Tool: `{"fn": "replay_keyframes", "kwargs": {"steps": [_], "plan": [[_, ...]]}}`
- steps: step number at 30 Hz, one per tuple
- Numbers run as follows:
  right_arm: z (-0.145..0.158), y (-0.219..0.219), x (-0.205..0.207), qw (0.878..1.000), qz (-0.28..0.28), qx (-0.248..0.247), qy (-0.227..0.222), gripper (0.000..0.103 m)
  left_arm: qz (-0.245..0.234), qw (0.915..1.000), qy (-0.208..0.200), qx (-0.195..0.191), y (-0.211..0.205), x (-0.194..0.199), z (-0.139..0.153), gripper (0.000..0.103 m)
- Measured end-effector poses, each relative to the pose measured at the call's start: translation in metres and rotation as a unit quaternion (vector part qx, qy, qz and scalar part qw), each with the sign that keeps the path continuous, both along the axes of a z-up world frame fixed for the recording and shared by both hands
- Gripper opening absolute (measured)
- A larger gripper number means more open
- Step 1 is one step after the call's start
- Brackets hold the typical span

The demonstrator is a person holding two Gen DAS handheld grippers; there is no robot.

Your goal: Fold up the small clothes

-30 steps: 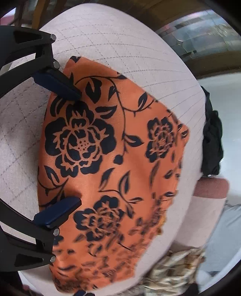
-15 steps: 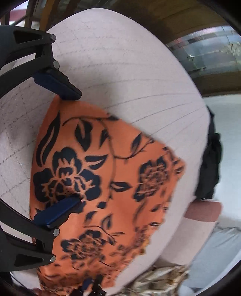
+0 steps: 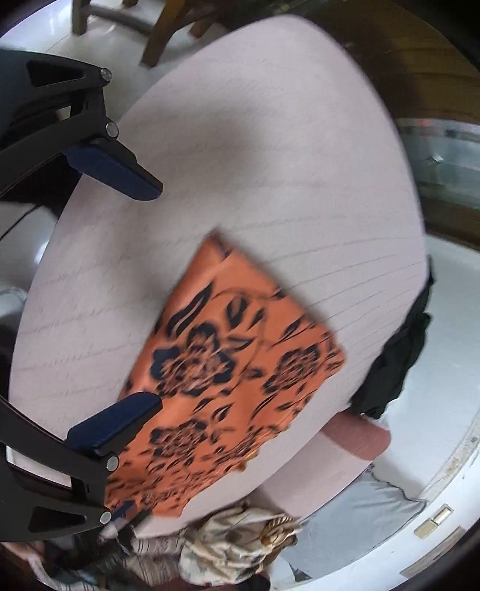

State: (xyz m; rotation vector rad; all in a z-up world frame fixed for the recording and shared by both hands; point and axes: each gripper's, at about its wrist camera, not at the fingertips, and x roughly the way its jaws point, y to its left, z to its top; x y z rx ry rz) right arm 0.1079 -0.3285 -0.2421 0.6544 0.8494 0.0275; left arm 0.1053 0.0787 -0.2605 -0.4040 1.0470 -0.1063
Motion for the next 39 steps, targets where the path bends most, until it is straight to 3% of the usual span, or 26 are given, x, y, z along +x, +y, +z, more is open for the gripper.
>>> {"fn": "replay_keyframes", "kwargs": {"steps": [4,5,6,8,13,17,20,22,23,25,28,33,37,39], "plan": [[-0.04,0.023,-0.001,0.995,0.04,0.031,0.081,0.051,0.0,0.9991,0.019,-0.038,-0.007,0.014,-0.011,0.1],[-0.038,0.029,-0.003,0.997,0.042,0.007,0.068,0.051,0.0,0.999,0.017,-0.042,-0.007,0.019,-0.012,0.084],[-0.035,0.033,-0.003,0.996,0.051,-0.008,0.068,0.053,-0.002,0.9987,0.021,-0.047,-0.007,0.025,-0.014,0.058],[-0.033,0.04,-0.001,0.995,0.07,-0.024,0.07,0.056,-0.005,0.9974,0.032,-0.065,-0.008,0.038,-0.02,0.029],[-0.037,0.032,0.001,0.996,0.061,0.014,0.07,0.058,0.016,0.9951,0.016,-0.096,-0.007,0.047,-0.025,0.028],[-0.04,0.025,0.003,0.995,0.059,0.037,0.071,0.058,0.011,0.994,-0.005,-0.109,-0.016,0.049,-0.025,0.062],[-0.04,0.023,0.004,0.995,0.063,0.044,0.07,0.058,0.011,0.9963,-0.009,-0.085,-0.026,0.052,-0.022,0.063],[-0.04,0.022,0.004,0.994,0.064,0.051,0.069,0.058,0.017,0.9971,-0.017,-0.072,-0.029,0.053,-0.019,0.036],[-0.041,0.021,0.004,0.994,0.064,0.054,0.069,0.058,0.019,0.9981,-0.02,-0.055,-0.031,0.054,-0.015,0.013],[-0.041,0.017,0.004,0.993,0.065,0.066,0.069,0.058,0.009,0.9992,-0.021,-0.033,-0.035,0.058,-0.009,0.013],[-0.043,0.009,0.003,0.991,0.06,0.101,0.068,0.056,-0.014,0.9975,-0.068,-0.008,-0.047,0.052,0.012,0.011],[-0.041,-0.014,-0.002,0.987,0.032,0.144,0.062,0.055,-0.118,0.9754,-0.178,0.056,-0.108,0.036,0.059,0.01],[-0.034,-0.043,-0.009,0.985,-0.003,0.168,0.045,0.058,-0.204,0.949,-0.224,0.086,-0.159,0.022,0.068,0.01],[-0.034,-0.057,-0.01,0.981,-0.014,0.189,0.038,0.058,-0.253,0.9311,-0.242,0.102,-0.188,0.011,0.062,0.01]]}}
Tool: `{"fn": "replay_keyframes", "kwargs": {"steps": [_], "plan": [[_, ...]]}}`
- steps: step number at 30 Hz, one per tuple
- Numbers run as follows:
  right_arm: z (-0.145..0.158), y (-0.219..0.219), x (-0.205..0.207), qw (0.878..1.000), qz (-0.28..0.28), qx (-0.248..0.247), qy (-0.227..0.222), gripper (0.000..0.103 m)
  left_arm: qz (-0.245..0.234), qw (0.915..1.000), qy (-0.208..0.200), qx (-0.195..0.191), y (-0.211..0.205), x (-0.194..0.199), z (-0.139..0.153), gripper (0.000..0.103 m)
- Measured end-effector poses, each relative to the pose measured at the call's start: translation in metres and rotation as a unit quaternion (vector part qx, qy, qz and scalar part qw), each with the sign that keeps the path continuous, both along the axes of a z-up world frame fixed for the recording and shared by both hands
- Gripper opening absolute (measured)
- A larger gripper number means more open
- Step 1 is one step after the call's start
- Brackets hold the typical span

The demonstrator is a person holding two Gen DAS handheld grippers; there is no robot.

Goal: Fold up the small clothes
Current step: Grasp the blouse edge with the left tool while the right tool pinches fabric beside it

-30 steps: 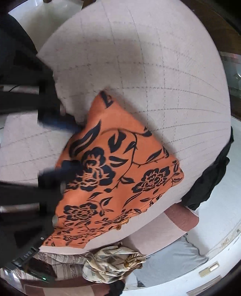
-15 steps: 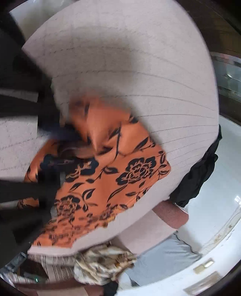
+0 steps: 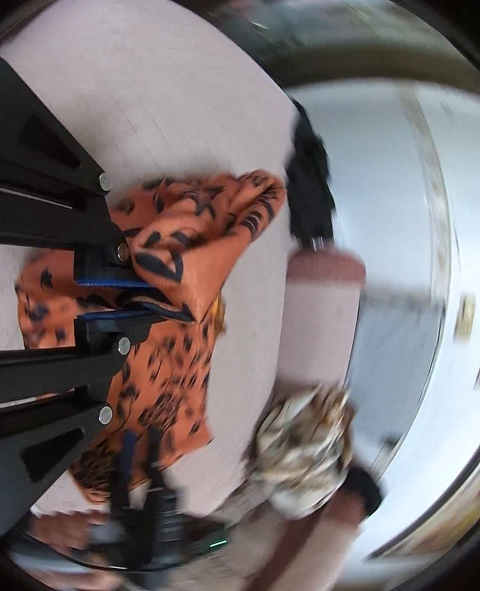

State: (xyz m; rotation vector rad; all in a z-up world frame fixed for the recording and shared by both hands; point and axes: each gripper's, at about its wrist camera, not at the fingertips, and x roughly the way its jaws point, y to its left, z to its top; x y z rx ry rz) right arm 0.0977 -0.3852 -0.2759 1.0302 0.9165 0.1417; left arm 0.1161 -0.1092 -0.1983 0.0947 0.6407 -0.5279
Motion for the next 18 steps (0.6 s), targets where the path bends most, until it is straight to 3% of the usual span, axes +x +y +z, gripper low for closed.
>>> {"fn": "replay_keyframes", "kwargs": {"steps": [4,8,10,12,15,18], "plan": [[0.006,-0.026,0.011,0.998,-0.005,0.058,-0.029,0.059,-0.073,0.997,0.006,0.024,-0.036,-0.015,-0.023,0.01],[0.006,-0.025,0.03,0.99,0.019,0.129,-0.05,0.072,-0.128,0.9902,0.031,0.048,-0.053,-0.034,-0.05,0.009],[0.004,-0.02,0.042,0.99,0.027,0.134,-0.044,0.073,-0.139,0.9879,0.037,0.057,-0.056,-0.039,-0.056,0.009],[-0.006,-0.015,0.061,0.993,0.035,0.114,-0.01,0.074,-0.148,0.9867,0.027,0.062,-0.054,-0.042,-0.056,0.009],[-0.022,-0.012,0.09,0.993,0.055,0.104,0.029,0.074,-0.152,0.9866,0.039,0.044,-0.044,-0.039,-0.054,0.009],[-0.031,-0.02,0.109,0.989,0.045,0.143,0.016,0.074,-0.154,0.9863,0.046,0.034,-0.042,-0.038,-0.053,0.009]]}}
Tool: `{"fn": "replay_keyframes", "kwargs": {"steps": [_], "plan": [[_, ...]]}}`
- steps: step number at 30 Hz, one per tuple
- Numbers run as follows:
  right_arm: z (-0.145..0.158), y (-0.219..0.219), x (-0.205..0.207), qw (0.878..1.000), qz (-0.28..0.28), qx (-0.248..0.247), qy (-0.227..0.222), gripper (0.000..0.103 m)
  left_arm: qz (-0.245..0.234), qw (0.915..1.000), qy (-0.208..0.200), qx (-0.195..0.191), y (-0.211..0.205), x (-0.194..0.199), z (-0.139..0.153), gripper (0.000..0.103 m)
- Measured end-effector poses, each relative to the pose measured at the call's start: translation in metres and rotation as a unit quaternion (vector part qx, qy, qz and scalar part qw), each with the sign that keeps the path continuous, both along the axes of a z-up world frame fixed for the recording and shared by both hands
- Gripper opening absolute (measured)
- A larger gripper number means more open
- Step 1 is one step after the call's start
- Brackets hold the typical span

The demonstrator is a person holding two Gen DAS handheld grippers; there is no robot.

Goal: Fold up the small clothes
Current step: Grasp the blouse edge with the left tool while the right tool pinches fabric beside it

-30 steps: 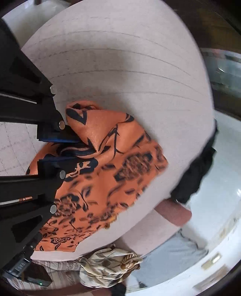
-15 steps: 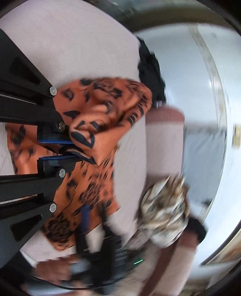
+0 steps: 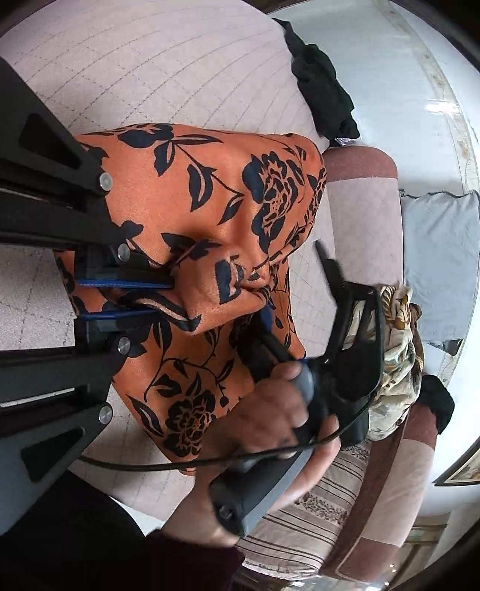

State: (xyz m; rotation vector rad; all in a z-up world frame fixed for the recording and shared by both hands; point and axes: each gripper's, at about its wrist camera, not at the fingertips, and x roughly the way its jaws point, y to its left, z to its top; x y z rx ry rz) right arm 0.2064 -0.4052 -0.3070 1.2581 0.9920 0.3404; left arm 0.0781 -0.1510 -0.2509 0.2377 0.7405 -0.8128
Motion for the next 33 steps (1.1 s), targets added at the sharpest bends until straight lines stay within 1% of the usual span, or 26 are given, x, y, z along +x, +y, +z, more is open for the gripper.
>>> {"fn": "replay_keyframes", "kwargs": {"steps": [1,4,7,8,9,10,11,12,13,15,17,20,22,27,30,31,32,33], "plan": [[0.002,0.0,0.006,1.0,0.003,0.01,-0.01,0.074,-0.002,1.0,-0.003,0.002,-0.001,-0.001,0.0,0.009],[0.007,0.008,0.02,1.0,0.009,-0.014,-0.02,0.075,-0.006,0.9999,-0.006,0.005,-0.007,-0.002,0.0,0.009],[0.004,0.022,0.039,0.999,0.028,-0.013,-0.028,0.074,-0.01,0.9999,-0.011,0.006,-0.007,0.003,0.0,0.009],[0.006,0.029,0.044,0.999,0.034,-0.025,-0.033,0.061,-0.01,0.9998,-0.018,0.007,-0.007,0.002,0.001,0.009],[0.007,0.034,0.045,0.998,0.036,-0.037,-0.042,0.046,-0.011,0.9997,-0.023,0.007,-0.008,0.001,0.003,0.009],[0.012,0.038,0.048,0.996,0.042,-0.061,-0.052,0.023,-0.015,0.9996,-0.024,0.006,-0.009,0.001,0.004,0.009],[0.022,0.041,0.046,0.992,0.047,-0.097,-0.062,0.02,-0.02,0.9995,-0.026,0.003,-0.01,-0.001,0.006,0.009],[0.026,0.04,0.043,0.99,0.047,-0.112,-0.07,0.017,-0.023,0.9993,-0.028,0.0,-0.012,-0.001,0.008,0.009],[0.035,0.038,0.038,0.987,0.043,-0.127,-0.084,0.016,-0.029,0.9991,-0.029,-0.003,-0.016,-0.001,0.009,0.009],[0.048,0.027,0.025,0.984,0.027,-0.142,-0.108,0.015,-0.042,0.9986,-0.028,-0.013,-0.021,-0.004,0.011,0.009],[0.058,0.013,0.011,0.98,0.01,-0.159,-0.122,0.015,-0.062,0.9974,-0.023,-0.026,-0.033,-0.01,0.015,0.009],[0.068,-0.01,-0.012,0.974,-0.013,-0.19,-0.124,0.015,-0.085,0.9959,-0.013,-0.029,-0.055,-0.018,0.013,0.01],[0.068,-0.03,-0.026,0.972,-0.03,-0.199,-0.123,0.015,-0.095,0.9951,-0.01,-0.025,-0.068,-0.022,0.009,0.01],[0.058,-0.071,-0.047,0.971,-0.053,-0.215,-0.095,0.015,-0.111,0.9935,0.023,-0.015,-0.103,-0.022,-0.008,0.01],[0.047,-0.084,-0.046,0.969,-0.056,-0.228,-0.072,0.015,-0.114,0.9926,0.042,0.003,-0.12,-0.02,-0.019,0.01],[0.042,-0.088,-0.044,0.968,-0.055,-0.236,-0.061,0.015,-0.116,0.9923,0.043,0.005,-0.121,-0.019,-0.019,0.01],[0.036,-0.094,-0.046,0.967,-0.054,-0.243,-0.047,0.015,-0.12,0.9921,0.037,0.007,-0.123,-0.021,-0.018,0.014],[0.032,-0.098,-0.047,0.967,-0.054,-0.247,-0.034,0.015,-0.129,0.991,0.036,0.008,-0.123,-0.023,-0.015,0.02]]}}
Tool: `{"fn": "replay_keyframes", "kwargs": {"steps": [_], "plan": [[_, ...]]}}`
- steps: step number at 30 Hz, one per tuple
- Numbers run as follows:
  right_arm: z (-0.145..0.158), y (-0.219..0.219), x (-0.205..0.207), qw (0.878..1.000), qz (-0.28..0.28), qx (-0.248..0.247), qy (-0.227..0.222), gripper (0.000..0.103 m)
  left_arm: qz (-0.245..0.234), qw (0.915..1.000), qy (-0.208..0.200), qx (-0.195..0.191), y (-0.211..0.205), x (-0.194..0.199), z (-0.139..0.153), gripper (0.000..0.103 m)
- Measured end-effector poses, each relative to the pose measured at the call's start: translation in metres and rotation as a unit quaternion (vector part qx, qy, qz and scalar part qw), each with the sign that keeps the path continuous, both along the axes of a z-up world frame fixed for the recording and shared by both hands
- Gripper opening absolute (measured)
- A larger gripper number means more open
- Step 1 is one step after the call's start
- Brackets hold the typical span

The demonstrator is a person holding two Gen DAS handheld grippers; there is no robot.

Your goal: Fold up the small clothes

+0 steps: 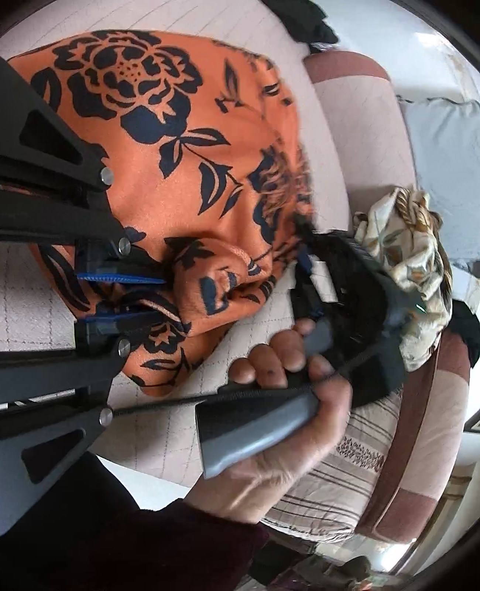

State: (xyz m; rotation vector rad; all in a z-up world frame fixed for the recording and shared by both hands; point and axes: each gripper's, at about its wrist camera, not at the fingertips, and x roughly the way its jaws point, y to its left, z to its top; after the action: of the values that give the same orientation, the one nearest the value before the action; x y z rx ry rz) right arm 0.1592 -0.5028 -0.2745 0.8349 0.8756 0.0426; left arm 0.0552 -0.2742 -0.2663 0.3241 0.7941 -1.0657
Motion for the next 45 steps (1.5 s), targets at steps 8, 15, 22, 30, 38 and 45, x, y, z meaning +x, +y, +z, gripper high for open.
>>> {"fn": "replay_keyframes", "kwargs": {"steps": [8,15,22,30,38,45], "plan": [[0.013,-0.025,-0.011,0.999,-0.031,0.024,0.014,0.026,-0.074,0.9945,-0.017,-0.073,0.051,-0.012,0.046,0.067],[0.052,0.01,-0.007,0.999,-0.015,0.0,-0.05,0.026,0.091,0.9934,-0.033,-0.063,0.098,0.05,0.053,0.072],[0.04,0.051,0.032,0.999,0.009,-0.05,0.015,0.026,0.157,0.9855,-0.052,0.039,0.1,0.07,0.019,0.072],[0.022,0.045,0.022,0.989,-0.025,-0.104,0.103,0.025,0.162,0.9835,-0.028,0.075,0.098,0.074,0.001,0.074],[0.06,0.057,-0.064,0.996,0.002,-0.081,0.042,0.025,0.183,0.9802,-0.016,0.073,0.096,0.079,0.002,0.077],[0.085,0.076,-0.145,0.987,-0.035,-0.16,0.002,0.064,0.209,0.9755,-0.013,0.066,0.101,0.075,-0.001,0.083]]}}
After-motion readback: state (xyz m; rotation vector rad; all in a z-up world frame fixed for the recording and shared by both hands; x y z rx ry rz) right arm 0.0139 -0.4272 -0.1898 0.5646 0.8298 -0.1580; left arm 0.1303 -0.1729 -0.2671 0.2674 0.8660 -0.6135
